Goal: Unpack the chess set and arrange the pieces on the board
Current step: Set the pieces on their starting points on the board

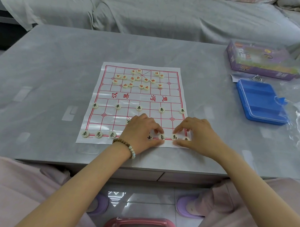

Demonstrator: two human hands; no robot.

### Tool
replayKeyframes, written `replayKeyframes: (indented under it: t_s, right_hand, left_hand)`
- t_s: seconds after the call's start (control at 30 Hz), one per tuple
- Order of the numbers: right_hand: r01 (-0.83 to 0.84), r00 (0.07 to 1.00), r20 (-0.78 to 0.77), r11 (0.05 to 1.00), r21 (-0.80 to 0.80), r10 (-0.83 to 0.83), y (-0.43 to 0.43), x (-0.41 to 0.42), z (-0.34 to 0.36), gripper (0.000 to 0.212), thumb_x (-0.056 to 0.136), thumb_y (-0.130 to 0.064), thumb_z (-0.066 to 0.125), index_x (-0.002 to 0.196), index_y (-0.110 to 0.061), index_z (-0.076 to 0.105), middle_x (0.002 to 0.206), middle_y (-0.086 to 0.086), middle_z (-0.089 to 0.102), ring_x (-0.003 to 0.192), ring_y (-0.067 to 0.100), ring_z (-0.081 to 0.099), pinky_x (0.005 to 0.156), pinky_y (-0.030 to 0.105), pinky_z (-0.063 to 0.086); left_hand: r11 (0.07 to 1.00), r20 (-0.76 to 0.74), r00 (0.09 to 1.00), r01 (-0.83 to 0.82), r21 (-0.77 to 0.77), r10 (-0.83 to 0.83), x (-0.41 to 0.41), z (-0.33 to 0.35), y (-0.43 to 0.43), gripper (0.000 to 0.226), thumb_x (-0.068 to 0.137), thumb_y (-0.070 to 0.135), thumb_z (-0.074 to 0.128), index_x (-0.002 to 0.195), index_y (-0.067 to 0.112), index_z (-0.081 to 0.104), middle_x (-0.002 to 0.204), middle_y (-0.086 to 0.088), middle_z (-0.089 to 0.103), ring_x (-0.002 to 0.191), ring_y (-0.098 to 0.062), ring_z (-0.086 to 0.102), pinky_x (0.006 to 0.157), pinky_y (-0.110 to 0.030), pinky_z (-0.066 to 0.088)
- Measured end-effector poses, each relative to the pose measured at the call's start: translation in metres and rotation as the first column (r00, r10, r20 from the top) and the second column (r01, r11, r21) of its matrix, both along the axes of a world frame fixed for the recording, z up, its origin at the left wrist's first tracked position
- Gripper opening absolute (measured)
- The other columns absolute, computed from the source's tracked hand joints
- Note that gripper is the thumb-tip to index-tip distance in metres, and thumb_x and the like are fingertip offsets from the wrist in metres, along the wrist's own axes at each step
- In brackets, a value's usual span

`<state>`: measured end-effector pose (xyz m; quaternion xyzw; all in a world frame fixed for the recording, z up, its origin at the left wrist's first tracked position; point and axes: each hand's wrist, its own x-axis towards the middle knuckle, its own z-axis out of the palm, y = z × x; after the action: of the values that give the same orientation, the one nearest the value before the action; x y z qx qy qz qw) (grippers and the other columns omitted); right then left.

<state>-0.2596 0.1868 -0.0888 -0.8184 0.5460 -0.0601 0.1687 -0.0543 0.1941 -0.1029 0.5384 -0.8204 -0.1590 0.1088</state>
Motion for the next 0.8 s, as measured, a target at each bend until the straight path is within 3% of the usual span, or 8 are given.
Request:
replayKeyframes:
  t_s: [0.3, 0.47, 0.6, 0.7, 0.8]
  right_hand:
    - [0.009, 1.0, 0.015, 0.999, 0.033, -0.009, 0.003, 0.0, 0.002, 0.024, 0.079, -0.043, 0.068, 0.1, -0.035, 0.063, 0.113, -0.015, 0.057, 0.106, 0.005, 0.046, 0.087, 0.02, 0.021]
    - [0.005, 1.0, 0.022, 1.0, 0.026, -0.005, 0.001, 0.003, 0.005, 0.028, 0.078, -0.048, 0.067, 0.104, -0.038, 0.06, 0.112, -0.016, 0.057, 0.095, 0.0, 0.044, 0.092, 0.021, 0.023]
    - [0.022, 0.992, 0.122, 1.0, -0.001, -0.022, -0.007, 0.018, 0.013, 0.025, 0.079, -0.044, 0.067, 0.102, -0.035, 0.063, 0.107, -0.012, 0.061, 0.089, 0.004, 0.05, 0.095, 0.03, 0.037]
    - [-0.01, 0.989, 0.148, 1.0, 0.007, 0.009, -0.012, 0.042, 0.014, 0.024, 0.08, -0.043, 0.067, 0.102, -0.034, 0.064, 0.102, -0.014, 0.06, 0.087, 0.003, 0.051, 0.093, 0.031, 0.039]
    - [-0.029, 0.991, 0.131, 0.998, 0.047, 0.023, -0.02, 0.067, 0.01, 0.027, 0.082, -0.042, 0.066, 0.107, -0.031, 0.062, 0.105, -0.012, 0.06, 0.089, 0.004, 0.049, 0.095, 0.032, 0.042]
  left_hand:
    - [1.0, -0.004, 1.0, 0.005, 0.003, -0.005, 0.0, 0.0, 0.0, 0.032, 0.08, 0.054, 0.058, 0.106, 0.036, 0.063, 0.102, 0.015, 0.061, 0.092, -0.006, 0.039, 0.079, -0.023, 0.029]
    - [1.0, -0.009, 1.0, 0.002, 0.008, -0.002, 0.006, 0.009, 0.0, 0.042, 0.081, 0.055, 0.057, 0.117, 0.034, 0.057, 0.107, 0.014, 0.06, 0.1, -0.009, 0.043, 0.087, -0.025, 0.033]
    - [0.989, -0.14, 0.98, -0.148, -0.029, 0.142, 0.038, 0.024, -0.008, 0.034, 0.08, 0.049, 0.06, 0.109, 0.031, 0.062, 0.096, 0.016, 0.059, 0.093, -0.006, 0.042, 0.089, -0.027, 0.036]
    - [0.965, -0.137, 0.955, -0.26, 0.038, 0.262, 0.067, 0.025, -0.012, 0.032, 0.079, 0.045, 0.064, 0.108, 0.03, 0.062, 0.099, 0.012, 0.06, 0.092, -0.008, 0.045, 0.083, -0.025, 0.037]
    - [0.957, -0.09, 0.955, -0.273, 0.094, 0.282, 0.082, 0.021, -0.012, 0.032, 0.078, 0.045, 0.066, 0.107, 0.032, 0.062, 0.098, 0.014, 0.058, 0.093, -0.007, 0.045, 0.081, -0.024, 0.037]
